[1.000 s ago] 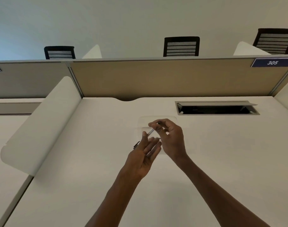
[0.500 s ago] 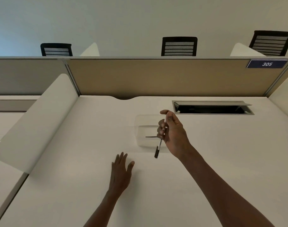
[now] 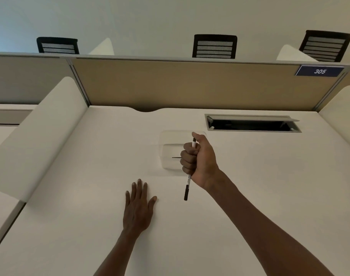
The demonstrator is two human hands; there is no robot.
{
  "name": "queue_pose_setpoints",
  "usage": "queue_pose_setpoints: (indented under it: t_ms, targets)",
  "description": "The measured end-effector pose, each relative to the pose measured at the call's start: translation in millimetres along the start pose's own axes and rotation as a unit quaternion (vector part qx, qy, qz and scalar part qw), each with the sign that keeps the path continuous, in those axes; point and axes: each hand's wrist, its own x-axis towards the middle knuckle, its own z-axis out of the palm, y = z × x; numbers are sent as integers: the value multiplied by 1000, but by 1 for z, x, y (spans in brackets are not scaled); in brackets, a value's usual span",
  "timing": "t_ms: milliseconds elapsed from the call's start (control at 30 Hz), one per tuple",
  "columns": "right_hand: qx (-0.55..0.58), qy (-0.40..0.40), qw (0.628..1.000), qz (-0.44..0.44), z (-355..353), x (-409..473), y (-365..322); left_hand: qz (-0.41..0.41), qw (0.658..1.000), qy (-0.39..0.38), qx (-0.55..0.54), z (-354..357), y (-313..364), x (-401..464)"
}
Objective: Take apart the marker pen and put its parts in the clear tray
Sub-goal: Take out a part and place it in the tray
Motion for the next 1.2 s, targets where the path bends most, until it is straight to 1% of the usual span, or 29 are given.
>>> queue_pose_setpoints:
  t_ms: [67,167,233,300,400,533,633,733,933,1200]
  targets:
    - [-56,41,996,-59,6,0,3,1,1000,4,-3,-1,0,0]
    - [-119,87,975,-164,13,1,7,1,1000,0,-5,-2,0,0]
    - [-137,97,964,-206,16,3,9,1,1000,-2,-3,-2,0,0]
    - [-148,99,957,-230,17,5,11,2,1000,-2,-4,-2,-1,0]
    - [-156,99,952,-243,16,6,14,4,1000,-3,1,-1,-2,0]
    - [-147,105,954,-238,17,10,14,2,1000,-2,3,1,-4,1]
    - [-184,111,947,-239,16,14,16,1,1000,-1,6,0,-4,1]
    - [-246,121,930,-246,17,15,19,2,1000,-1,5,1,-4,1]
    - [-287,139,908,-272,19,17,23,0,1000,-1,9,2,-5,2]
    - [-312,135,900,-274,20,17,27,3,1000,0,8,3,-5,1]
